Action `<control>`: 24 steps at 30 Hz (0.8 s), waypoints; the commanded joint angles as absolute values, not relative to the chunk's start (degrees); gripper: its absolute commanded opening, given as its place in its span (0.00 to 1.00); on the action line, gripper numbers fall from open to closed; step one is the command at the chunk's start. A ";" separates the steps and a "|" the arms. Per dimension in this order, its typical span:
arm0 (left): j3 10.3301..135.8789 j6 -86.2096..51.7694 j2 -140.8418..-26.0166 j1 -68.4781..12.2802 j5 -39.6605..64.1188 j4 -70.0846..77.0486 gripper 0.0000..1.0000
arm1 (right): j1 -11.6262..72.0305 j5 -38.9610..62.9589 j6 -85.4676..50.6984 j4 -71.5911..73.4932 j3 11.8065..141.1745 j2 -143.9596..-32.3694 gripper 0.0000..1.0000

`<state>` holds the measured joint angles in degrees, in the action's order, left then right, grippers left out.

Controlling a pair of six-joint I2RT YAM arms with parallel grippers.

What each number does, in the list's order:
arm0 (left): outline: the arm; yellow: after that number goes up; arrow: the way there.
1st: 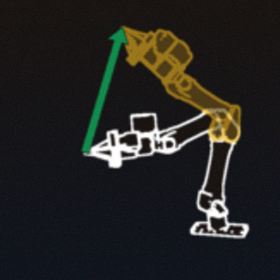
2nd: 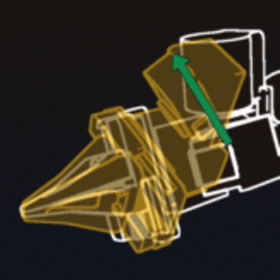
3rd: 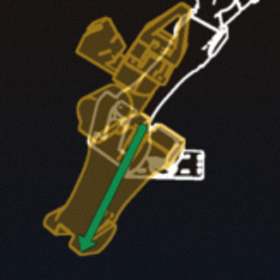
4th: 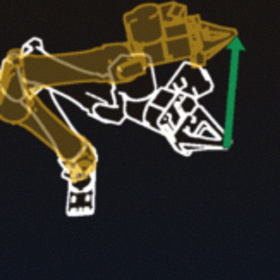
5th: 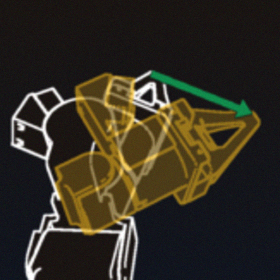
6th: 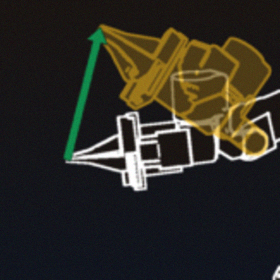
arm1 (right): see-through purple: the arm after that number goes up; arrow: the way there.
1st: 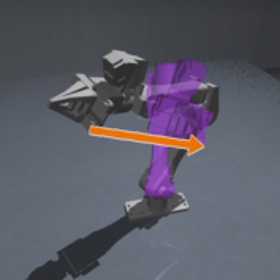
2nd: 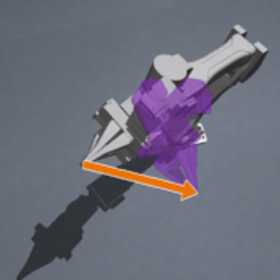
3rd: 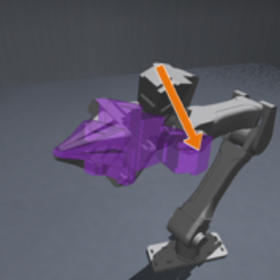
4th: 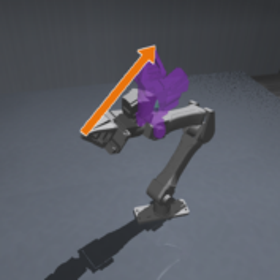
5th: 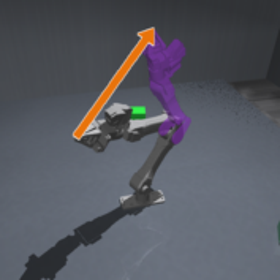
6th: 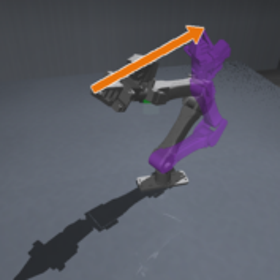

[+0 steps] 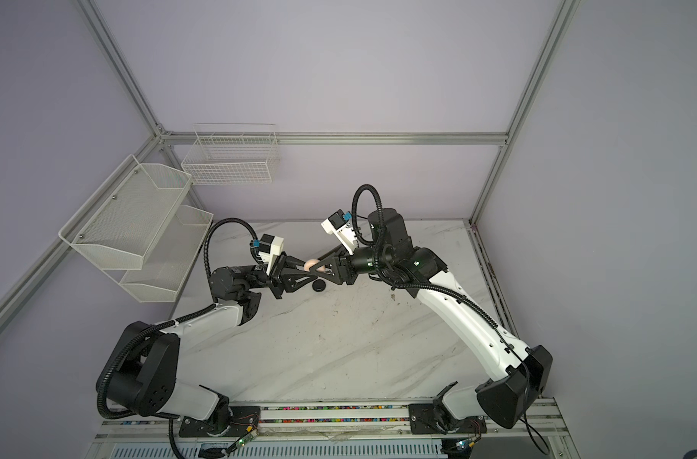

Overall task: Insert wireless bluetooth earbuds into charging case
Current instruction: Close the charging case.

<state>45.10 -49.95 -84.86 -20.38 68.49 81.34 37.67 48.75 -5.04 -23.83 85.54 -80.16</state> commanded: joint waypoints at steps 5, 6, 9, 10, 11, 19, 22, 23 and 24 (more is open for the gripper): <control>43.61 -50.08 -84.81 -20.13 66.49 82.81 0.00 | 38.30 52.20 -3.12 -22.15 84.75 -79.10 0.28; 43.62 -50.05 -84.81 -20.13 66.48 82.83 0.00 | 38.32 52.36 -2.95 -22.29 84.74 -79.21 0.28; 43.81 -50.17 -84.98 -20.13 66.28 82.80 0.00 | 38.32 52.38 -1.59 -23.01 84.65 -79.01 0.27; 43.86 -50.15 -84.99 -20.13 66.21 82.86 0.00 | 38.32 52.32 -1.26 -23.11 84.42 -78.99 0.27; 43.84 -50.19 -85.01 -20.13 66.12 82.80 0.00 | 38.27 52.36 -0.80 -23.27 84.22 -79.01 0.27; 44.30 -50.89 -85.08 -20.00 66.20 82.83 0.00 | 38.30 54.58 -0.38 -23.10 83.05 -79.01 0.32; 44.49 -50.98 -85.12 -19.95 66.27 82.86 0.00 | 38.30 54.34 -0.09 -23.49 83.07 -78.99 0.37; 44.63 -51.06 -85.11 -19.95 66.29 82.84 0.00 | 38.28 54.15 0.00 -23.55 83.04 -79.01 0.38; 44.62 -51.15 -85.15 -19.95 66.26 82.84 0.00 | 38.32 53.97 0.00 -23.55 83.12 -79.01 0.38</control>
